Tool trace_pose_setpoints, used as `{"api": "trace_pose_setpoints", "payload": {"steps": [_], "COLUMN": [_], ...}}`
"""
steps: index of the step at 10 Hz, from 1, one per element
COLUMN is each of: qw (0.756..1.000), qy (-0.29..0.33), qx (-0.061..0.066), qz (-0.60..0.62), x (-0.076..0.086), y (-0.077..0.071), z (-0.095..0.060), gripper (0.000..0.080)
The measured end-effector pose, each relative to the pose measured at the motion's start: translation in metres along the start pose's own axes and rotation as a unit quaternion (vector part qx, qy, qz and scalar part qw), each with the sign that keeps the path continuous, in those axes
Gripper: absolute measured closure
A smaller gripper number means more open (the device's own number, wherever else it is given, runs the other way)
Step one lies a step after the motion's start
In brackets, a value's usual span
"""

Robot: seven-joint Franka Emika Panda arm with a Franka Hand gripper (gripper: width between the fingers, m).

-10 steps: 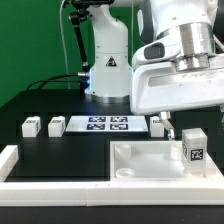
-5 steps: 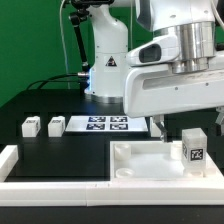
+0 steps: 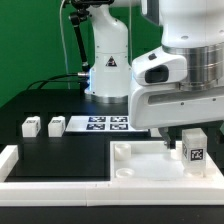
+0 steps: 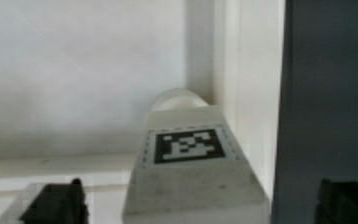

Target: Assemble square table

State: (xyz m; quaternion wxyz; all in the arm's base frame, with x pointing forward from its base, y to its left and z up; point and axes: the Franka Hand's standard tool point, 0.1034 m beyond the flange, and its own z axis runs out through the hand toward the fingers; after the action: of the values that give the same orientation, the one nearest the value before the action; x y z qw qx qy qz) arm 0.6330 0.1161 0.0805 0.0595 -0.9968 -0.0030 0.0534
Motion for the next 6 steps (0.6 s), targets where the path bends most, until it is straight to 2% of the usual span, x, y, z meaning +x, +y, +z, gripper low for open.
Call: {"api": "trace_pose_setpoints", "payload": {"steps": [2, 3, 4, 5, 6], "qw": [1.0, 1.0, 0.998, 0.995, 0.991], "qy": [0.0, -0.001, -0.001, 0.0, 0.0], "qx": [0.0, 0.001, 0.001, 0.0, 0.0], "qz": [0.009, 0.032, 0.069, 0.098, 0.135], "x": [-0.0002, -0.0002, -0.0003, -0.0002, -0.0002], "y": [0.0, -0.0005, -0.0009, 0.0002, 0.0001], "z": [0.0005, 0.0006, 0.0007, 0.0006, 0.0006], "gripper": [0.016, 0.0336, 0.0336, 0.0508, 0.0508]}}
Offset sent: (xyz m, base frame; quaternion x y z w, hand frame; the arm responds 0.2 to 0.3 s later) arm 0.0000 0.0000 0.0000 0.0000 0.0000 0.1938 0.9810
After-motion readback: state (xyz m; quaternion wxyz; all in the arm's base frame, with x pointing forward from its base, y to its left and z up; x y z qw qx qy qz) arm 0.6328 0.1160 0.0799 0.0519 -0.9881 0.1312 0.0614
